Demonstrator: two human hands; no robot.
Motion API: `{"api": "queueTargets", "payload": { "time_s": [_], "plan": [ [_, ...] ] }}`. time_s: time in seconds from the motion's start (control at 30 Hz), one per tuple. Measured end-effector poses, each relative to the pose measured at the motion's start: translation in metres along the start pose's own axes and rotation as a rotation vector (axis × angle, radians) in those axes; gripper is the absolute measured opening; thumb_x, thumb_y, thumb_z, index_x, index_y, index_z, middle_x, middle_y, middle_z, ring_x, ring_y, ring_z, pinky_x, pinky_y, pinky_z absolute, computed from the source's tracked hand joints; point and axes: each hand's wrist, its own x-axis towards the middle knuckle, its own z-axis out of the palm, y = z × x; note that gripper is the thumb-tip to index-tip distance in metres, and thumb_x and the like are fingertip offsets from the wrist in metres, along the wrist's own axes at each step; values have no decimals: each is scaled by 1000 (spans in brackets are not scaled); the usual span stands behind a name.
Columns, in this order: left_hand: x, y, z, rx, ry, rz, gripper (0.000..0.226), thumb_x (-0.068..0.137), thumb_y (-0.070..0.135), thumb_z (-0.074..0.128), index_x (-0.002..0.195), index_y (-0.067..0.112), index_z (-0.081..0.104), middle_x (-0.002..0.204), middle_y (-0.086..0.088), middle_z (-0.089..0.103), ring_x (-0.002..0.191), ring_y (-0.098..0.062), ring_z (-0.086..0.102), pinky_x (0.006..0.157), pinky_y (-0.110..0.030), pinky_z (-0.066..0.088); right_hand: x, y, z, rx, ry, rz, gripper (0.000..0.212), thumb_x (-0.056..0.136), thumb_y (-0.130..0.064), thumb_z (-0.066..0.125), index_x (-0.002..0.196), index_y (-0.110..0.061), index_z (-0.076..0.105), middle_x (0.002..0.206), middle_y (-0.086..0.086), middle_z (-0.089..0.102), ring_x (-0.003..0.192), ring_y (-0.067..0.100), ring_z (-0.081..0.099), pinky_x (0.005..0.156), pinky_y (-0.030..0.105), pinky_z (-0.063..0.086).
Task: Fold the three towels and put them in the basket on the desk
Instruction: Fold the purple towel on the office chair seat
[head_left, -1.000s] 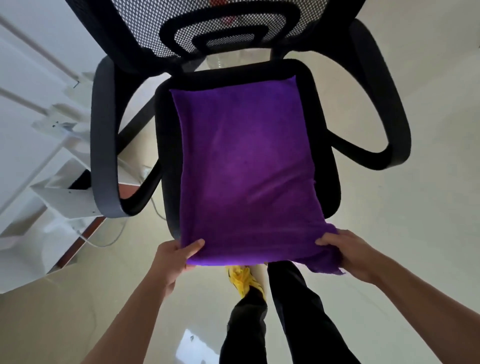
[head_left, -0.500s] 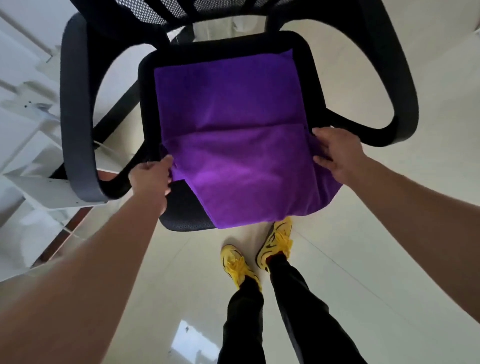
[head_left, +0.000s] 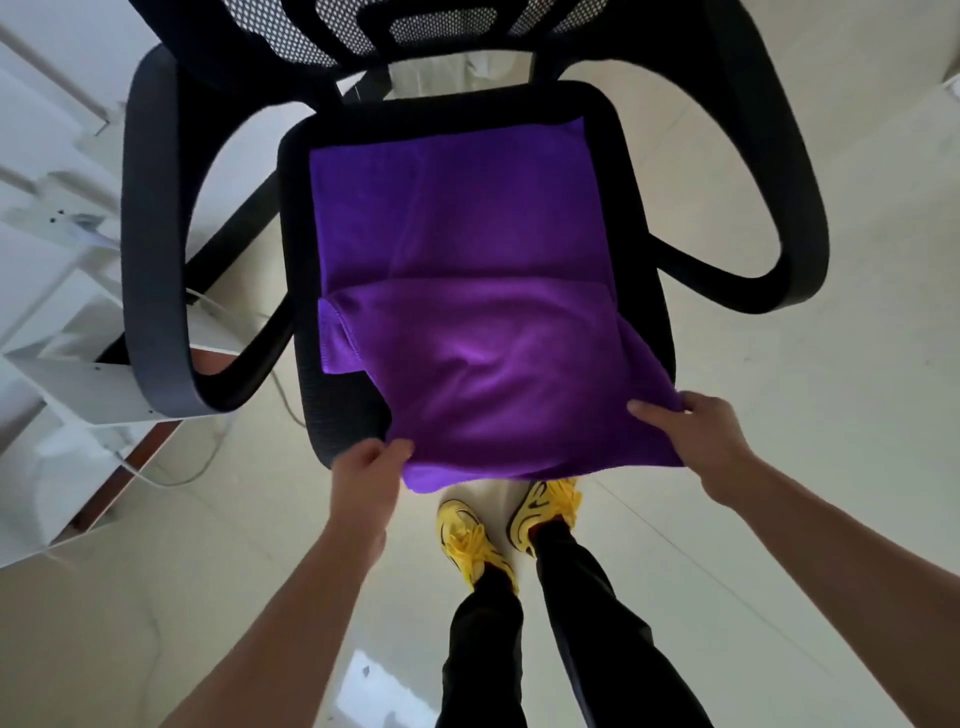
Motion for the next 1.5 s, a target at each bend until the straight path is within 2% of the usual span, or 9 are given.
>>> {"api": "queueTargets", "payload": {
  "time_s": [0.1, 0.27, 0.43, 0.5, 0.63, 0.8, 0.93, 1.17, 1.5],
  "plan": [
    [16, 42, -25, -101, 82, 111, 38, 82, 18, 69, 55, 15, 42, 58, -4, 37, 55, -17, 34, 53, -29, 31, 1, -34, -5, 124, 44, -96, 21, 77, -24, 81, 77, -15, 62, 77, 1, 65, 67, 12, 61, 47, 15, 47],
    [61, 109, -23, -188, 183, 173, 30, 88, 24, 66, 67, 16, 47, 68, -5, 51, 56, -18, 47, 50, -26, 41, 33, -78, 13, 138, 75, -223, 29, 78, -31, 79, 96, -11, 68, 87, 0, 68, 79, 13, 64, 66, 22, 48],
    [73, 87, -8, -90, 136, 80, 31, 76, 36, 78, 80, 21, 52, 96, -6, 64, 83, -22, 62, 71, -33, 51, 47, -66, 36, 169, -12, -70, 39, 80, -38, 76, 109, -17, 61, 102, -1, 64, 86, 14, 61, 65, 28, 52],
    [67, 64, 0, -11, 173, 95, 35, 71, 33, 82, 79, 20, 51, 88, -5, 61, 80, -20, 57, 73, -34, 48, 47, -53, 40, 223, 0, 8, 35, 82, -39, 74, 104, -17, 60, 102, -3, 62, 89, 16, 61, 70, 31, 54],
    [55, 37, 10, 9, 129, 90, 28, 77, 24, 78, 73, 10, 55, 65, -6, 60, 63, -19, 51, 55, -25, 39, 40, -36, 39, 353, 4, 70, 16, 87, -31, 71, 87, -19, 61, 99, 3, 70, 86, 17, 69, 71, 32, 53],
    [29, 54, -1, -214, 114, -10, 20, 90, 26, 66, 76, 15, 56, 68, -4, 63, 62, -12, 60, 63, -26, 50, 17, -38, 18, 396, 91, 22, 19, 89, -34, 68, 81, -18, 62, 75, 3, 68, 65, 13, 64, 55, 25, 47],
    [-13, 51, -19, -256, 113, -61, 22, 93, 23, 60, 78, 10, 50, 43, 0, 54, 35, -9, 49, 43, -21, 41, -28, -32, 4, 345, 123, -42, 27, 91, -32, 64, 75, -11, 61, 63, 6, 60, 51, 14, 53, 44, 22, 42],
    [-114, -6, -41, -158, 186, -105, 13, 85, 10, 58, 74, 4, 55, 59, -11, 50, 54, -22, 50, 53, -28, 41, -109, 46, -21, 241, 158, -38, 32, 87, -24, 63, 61, -5, 59, 53, 6, 56, 53, 21, 49, 55, 35, 38],
    [-207, -155, -42, -217, 265, -118, 9, 86, 5, 57, 77, 4, 55, 62, -12, 49, 50, -21, 47, 47, -25, 37, -165, 201, -42, 174, 18, -19, 27, 87, -21, 64, 66, -6, 56, 54, 6, 54, 47, 18, 46, 50, 28, 35]
  ]
}}
